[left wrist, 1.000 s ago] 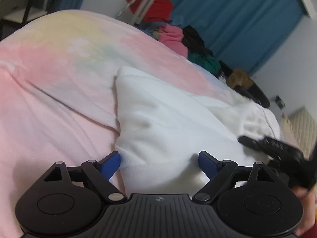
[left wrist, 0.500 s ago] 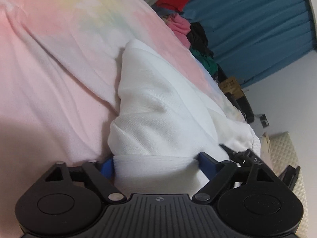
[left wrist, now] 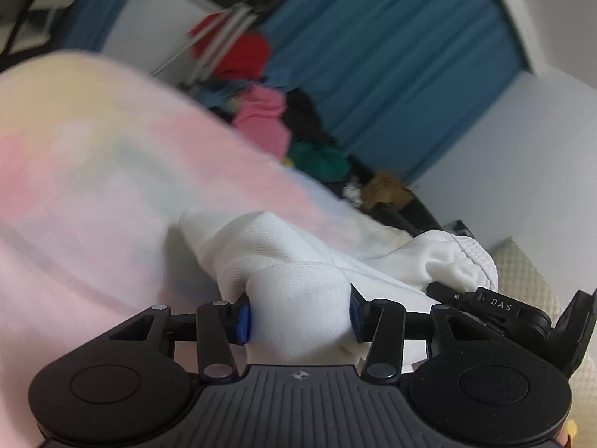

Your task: Fold clothes

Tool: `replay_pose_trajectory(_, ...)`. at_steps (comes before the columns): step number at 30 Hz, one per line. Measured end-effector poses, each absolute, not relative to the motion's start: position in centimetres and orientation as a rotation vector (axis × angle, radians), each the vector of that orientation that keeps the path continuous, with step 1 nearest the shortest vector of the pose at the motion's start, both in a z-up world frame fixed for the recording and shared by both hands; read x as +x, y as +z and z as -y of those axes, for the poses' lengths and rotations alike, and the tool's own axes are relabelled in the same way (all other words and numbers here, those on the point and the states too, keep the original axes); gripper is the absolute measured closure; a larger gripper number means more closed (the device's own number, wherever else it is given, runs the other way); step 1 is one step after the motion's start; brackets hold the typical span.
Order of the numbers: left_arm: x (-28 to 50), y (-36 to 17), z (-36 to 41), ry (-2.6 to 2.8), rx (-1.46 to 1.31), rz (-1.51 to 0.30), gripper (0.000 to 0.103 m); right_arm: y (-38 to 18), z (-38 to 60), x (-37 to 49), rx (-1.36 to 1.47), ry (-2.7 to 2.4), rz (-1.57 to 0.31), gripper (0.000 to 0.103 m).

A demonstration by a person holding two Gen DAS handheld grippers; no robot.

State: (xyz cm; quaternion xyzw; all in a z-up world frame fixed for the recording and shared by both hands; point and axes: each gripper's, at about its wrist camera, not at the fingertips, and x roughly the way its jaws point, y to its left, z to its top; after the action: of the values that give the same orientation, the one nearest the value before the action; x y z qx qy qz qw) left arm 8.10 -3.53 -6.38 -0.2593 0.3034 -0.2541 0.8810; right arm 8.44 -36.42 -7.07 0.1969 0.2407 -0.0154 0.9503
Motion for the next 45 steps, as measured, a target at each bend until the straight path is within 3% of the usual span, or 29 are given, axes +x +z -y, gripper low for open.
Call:
replay_pose_trajectory(6,13.4,-0.7,15.4,-0.661,-0.444,-0.542,0.054,-1.9,46.9,10.4,0.466,-0.133,-0.423,0.068)
replay_pose_trajectory(13,22.9,-0.3,30.9,-0.765,-0.346,-0.470,0.054,-0.7,58.5,16.8,0.523,-0.305,-0.376,0.068)
replay_pose_trajectory(19,29.6,-5.3,38.8,-0.785,-0.266,-0.481,0.053,-8.1,62.7,20.2,0.571,-0.343,-0.317,0.068)
replay_pose_trajectory(25,31.7,-15.8,38.2,-0.876,-0.169,-0.555,0.050,-20.6,62.3,16.3,0.747,-0.400,-0.297,0.067)
replay_pose_trajectory(28,31.1,-19.9,36.9,-0.859,-0.099,-0.572,0.039,-24.2,60.8,14.3,0.774,-0.388,-0.280,0.062)
replay_pose_trajectory(31,30.6,-20.8,35.8,-0.829,-0.081,-0.572,0.029,-24.9,60.5,14.1,0.777,-0.381,-0.284,0.053)
replay_pose_trajectory(33,30.0,-19.6,35.8,-0.789,-0.065,-0.576,0.024,-23.8,61.1,14.4,0.805,-0.395,-0.347,0.047)
replay_pose_trajectory(38,27.0,-13.3,34.9,-0.715,0.007,-0.567,0.011,-19.1,61.4,13.0,0.768,-0.459,-0.472,0.046)
replay_pose_trajectory(43,21.4,-5.5,32.7,-0.717,0.031,-0.466,0.000,-11.9,59.1,9.1,0.583,-0.461,-0.405,0.045)
replay_pose_trajectory(44,20.1,-4.1,32.3,-0.720,0.038,-0.443,0.000,-10.4,58.3,8.1,0.544,-0.454,-0.381,0.041)
replay_pose_trajectory(45,18.7,-2.8,32.0,-0.722,0.046,-0.426,0.000,-8.8,57.4,7.2,0.505,-0.448,-0.357,0.027)
